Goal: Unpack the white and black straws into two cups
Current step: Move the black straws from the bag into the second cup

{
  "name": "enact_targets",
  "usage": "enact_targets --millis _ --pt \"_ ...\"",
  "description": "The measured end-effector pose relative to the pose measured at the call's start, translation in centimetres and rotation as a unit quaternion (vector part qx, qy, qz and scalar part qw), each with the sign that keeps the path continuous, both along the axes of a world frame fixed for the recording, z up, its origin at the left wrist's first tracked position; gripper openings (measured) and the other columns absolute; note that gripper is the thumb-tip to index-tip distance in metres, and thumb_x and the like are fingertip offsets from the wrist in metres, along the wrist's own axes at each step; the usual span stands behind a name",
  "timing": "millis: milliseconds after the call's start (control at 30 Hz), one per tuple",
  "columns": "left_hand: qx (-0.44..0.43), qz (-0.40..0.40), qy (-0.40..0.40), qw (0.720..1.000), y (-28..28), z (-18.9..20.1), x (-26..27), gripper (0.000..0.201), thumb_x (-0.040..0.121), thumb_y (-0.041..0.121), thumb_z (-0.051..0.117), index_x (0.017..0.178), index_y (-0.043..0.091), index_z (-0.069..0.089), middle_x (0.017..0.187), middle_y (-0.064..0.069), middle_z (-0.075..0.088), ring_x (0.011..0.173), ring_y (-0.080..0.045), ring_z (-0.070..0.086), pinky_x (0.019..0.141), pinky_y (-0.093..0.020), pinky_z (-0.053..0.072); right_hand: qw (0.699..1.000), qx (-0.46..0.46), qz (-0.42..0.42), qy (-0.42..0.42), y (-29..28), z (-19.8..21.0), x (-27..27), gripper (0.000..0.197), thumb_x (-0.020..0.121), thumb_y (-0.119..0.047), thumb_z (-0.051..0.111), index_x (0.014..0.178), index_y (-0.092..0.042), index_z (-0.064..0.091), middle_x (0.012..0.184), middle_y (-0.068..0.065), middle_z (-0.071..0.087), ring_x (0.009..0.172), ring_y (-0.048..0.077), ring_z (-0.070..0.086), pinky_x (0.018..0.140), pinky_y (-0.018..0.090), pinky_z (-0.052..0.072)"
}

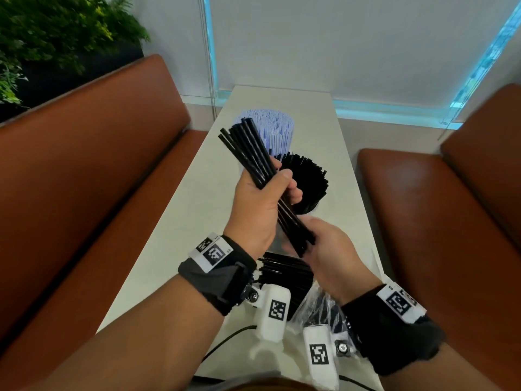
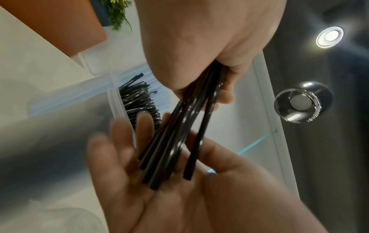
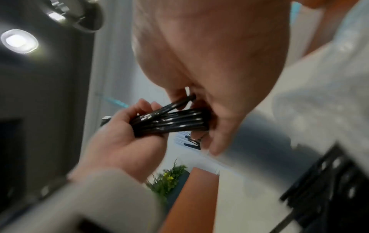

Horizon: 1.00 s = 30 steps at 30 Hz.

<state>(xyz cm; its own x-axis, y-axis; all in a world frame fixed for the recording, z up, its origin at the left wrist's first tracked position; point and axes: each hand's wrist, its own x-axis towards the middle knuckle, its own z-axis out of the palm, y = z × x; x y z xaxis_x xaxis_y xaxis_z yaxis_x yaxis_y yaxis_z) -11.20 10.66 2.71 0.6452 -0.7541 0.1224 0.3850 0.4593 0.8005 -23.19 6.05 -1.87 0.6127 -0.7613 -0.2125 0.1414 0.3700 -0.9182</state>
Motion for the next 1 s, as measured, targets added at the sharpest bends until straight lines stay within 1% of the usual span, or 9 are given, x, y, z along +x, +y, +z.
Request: enact_targets --millis 67,167,233,333,433,567,733,833,1000 --pt "-0.001 0.000 0.012 1.000 0.1 0.0 0.3 0.016 0.092 0.001 0.060 0.095 0.015 0.054 0.071 -0.006 0.057 0.061 -0.021 0.057 0.066 -0.036 0.052 0.981 -0.185 -0.010 0.049 -0.2 0.4 -0.4 0.025 0.090 -0.018 0.058 0.110 -0.020 0.073 0.108 0.001 0.075 0.104 0.015 0.069 0.085 0.024 0.057" --pt "0.012 -0.013 -0.007 1.000 0.4 0.0 0.1 0.016 0.092 0.002 0.062 0.096 0.016 0.057 0.072 -0.008 0.059 0.063 -0.022 0.058 0.068 -0.038 0.054 0.905 -0.357 0.138 0.188 0.2 0.6 -0.2 0.024 0.085 -0.033 0.069 0.108 -0.032 0.063 0.097 -0.005 0.073 0.088 0.010 0.068 0.082 0.033 0.056" --pt "0.010 -0.018 -0.017 1.000 0.6 0.2 0.2 0.015 0.090 0.003 0.064 0.098 0.014 0.058 0.073 -0.008 0.062 0.066 -0.022 0.062 0.073 -0.038 0.055 0.872 -0.392 0.122 0.266 0.4 0.4 0.3 0.014 0.087 -0.041 0.062 0.092 -0.030 0.056 0.077 -0.002 0.069 0.065 0.008 0.061 0.066 0.040 0.054" --pt "-0.005 -0.017 -0.016 1.000 0.9 0.9 1.3 0.015 0.088 0.007 0.067 0.100 0.014 0.061 0.076 -0.007 0.066 0.073 -0.023 0.067 0.076 -0.037 0.056 0.823 -0.459 0.061 0.329 0.3 -0.3 0.7 0.021 0.096 -0.041 0.054 0.085 -0.028 0.043 0.063 -0.002 0.057 0.052 0.012 0.051 0.049 0.032 0.038" --pt "-0.001 -0.018 -0.068 0.997 0.9 2.1 1.6 0.006 0.091 0.011 0.064 0.093 0.016 0.061 0.072 -0.003 0.061 0.067 -0.019 0.060 0.074 -0.037 0.053 0.794 -0.486 0.059 0.361 0.1 -0.7 1.1 0.026 0.096 -0.045 0.054 0.084 -0.031 0.037 0.064 -0.005 0.055 0.054 0.009 0.052 0.048 0.029 0.034" --pt "-0.042 0.096 -0.102 0.989 -0.2 4.7 3.7 0.019 0.097 0.003 0.053 0.085 0.017 0.054 0.062 0.001 0.052 0.056 -0.017 0.050 0.063 -0.036 0.047 0.722 -0.521 0.090 0.446 -1.8 -0.9 0.4 0.028 0.089 -0.035 0.056 0.107 -0.035 0.035 0.068 -0.009 0.057 0.060 0.009 0.054 0.049 0.031 0.038" --pt "-0.043 0.198 -0.175 0.963 -2.5 4.9 5.0 0.009 0.095 0.007 0.054 0.090 0.014 0.052 0.066 -0.003 0.052 0.056 -0.017 0.052 0.060 -0.028 0.047 0.701 -0.547 0.031 0.457 -3.7 -0.9 1.5 0.022 0.093 -0.040 0.053 0.105 -0.030 0.038 0.063 -0.011 0.050 0.054 0.008 0.046 0.046 0.027 0.026" --pt "0.015 0.196 -0.223 0.955 -3.7 2.5 4.7 0.008 0.095 0.016 0.057 0.090 0.021 0.054 0.070 -0.003 0.056 0.060 -0.015 0.056 0.063 -0.023 0.049 0.693 -0.530 0.063 0.485 -4.4 -1.1 2.3 0.024 0.094 -0.047 0.054 0.106 -0.031 0.041 0.067 -0.012 0.047 0.061 0.017 0.051 0.050 0.029 0.030" --pt "0.147 0.135 -0.303 0.932 -5.0 -1.3 5.4 0.006 0.091 0.028 0.062 0.087 0.027 0.057 0.070 0.007 0.065 0.068 -0.014 0.065 0.073 -0.034 0.054 0.681 -0.545 0.099 0.479 -5.2 -1.8 2.5 0.021 0.102 -0.044 0.047 0.095 -0.026 0.052 0.066 -0.010 0.045 0.070 0.024 0.052 0.048 0.027 0.024"
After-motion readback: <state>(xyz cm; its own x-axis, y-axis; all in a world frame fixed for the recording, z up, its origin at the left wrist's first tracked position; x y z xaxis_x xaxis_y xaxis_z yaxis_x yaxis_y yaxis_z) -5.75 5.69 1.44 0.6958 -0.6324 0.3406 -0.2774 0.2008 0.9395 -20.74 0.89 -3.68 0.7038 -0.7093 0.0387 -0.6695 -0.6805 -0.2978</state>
